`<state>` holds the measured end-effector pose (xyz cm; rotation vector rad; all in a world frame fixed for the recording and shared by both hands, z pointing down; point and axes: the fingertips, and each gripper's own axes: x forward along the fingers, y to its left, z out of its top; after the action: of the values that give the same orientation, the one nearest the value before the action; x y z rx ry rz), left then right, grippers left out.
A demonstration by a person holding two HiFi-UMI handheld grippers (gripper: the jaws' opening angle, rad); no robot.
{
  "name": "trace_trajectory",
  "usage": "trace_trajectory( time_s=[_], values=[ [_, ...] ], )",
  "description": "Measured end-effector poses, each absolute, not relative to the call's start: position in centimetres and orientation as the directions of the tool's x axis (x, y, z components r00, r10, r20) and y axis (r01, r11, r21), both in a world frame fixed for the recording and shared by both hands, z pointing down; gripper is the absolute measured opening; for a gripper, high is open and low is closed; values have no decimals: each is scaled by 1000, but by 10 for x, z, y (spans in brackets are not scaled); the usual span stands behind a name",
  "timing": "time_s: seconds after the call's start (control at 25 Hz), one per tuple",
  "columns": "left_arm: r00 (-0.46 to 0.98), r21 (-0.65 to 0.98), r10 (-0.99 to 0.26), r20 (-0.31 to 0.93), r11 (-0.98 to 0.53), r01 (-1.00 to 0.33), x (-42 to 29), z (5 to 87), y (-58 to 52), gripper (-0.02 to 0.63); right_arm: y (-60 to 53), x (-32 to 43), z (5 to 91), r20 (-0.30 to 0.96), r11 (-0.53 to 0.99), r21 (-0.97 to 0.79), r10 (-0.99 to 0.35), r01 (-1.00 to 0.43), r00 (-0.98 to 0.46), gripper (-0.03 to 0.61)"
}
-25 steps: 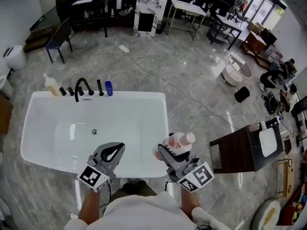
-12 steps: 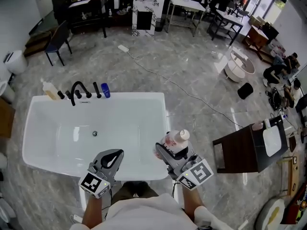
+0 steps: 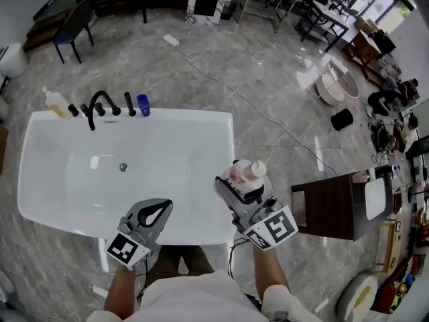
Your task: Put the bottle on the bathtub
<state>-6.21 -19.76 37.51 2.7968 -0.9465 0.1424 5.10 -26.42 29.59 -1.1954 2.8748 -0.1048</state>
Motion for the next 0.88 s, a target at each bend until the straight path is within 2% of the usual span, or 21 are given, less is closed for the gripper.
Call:
trace_trajectory(
  time_s=[0.28, 0.6, 0.88],
  values=[
    [805, 209, -581, 120, -778, -592, -67, 429, -255, 3, -336, 23, 368, 11, 692, -95, -719, -716, -695, 232],
    [799, 318, -572, 186, -734, -600, -58, 571, -287, 3, -398, 12, 516, 69, 673, -161, -722, -722, -688, 232],
    [782, 386, -565, 265, -681, -623, -55, 678, -288, 3, -445, 2, 637, 128, 689, -133, -701, -713, -701, 232]
  ],
)
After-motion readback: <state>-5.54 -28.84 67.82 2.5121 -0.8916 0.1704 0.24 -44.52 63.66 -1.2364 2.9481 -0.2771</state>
